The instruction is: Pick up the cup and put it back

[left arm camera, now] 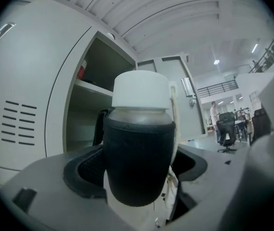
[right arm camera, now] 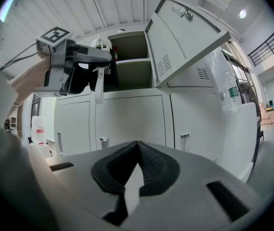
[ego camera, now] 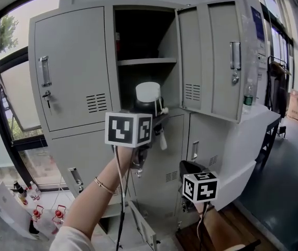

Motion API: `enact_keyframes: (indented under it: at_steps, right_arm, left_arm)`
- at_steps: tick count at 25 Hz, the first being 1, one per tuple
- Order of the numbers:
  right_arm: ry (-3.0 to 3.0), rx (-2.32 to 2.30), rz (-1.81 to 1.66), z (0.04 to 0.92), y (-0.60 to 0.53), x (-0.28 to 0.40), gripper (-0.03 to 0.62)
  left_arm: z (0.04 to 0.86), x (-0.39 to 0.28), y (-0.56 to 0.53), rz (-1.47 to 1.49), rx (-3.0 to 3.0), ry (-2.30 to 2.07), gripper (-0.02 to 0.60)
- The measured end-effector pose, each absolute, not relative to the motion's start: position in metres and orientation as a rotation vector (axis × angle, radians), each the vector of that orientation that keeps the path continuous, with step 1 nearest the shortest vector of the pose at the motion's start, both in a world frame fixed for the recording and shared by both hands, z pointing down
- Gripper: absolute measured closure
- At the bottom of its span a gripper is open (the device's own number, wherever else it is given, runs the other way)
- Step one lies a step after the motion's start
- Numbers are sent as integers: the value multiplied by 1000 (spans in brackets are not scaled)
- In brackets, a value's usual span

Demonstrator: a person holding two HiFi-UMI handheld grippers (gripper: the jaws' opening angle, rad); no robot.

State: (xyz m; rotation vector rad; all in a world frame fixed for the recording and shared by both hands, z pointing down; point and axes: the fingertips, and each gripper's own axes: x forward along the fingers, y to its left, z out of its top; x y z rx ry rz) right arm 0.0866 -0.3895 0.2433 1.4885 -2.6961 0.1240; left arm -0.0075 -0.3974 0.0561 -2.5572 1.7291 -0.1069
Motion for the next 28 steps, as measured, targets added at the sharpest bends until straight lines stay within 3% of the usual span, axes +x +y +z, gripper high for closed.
enact_keyframes:
  at_steps: [28]
  right_arm:
    - [-2758,1416,89,190,-448,65,603]
  left_arm:
    - [-61,-11,-457,-103,-2395,1759,196]
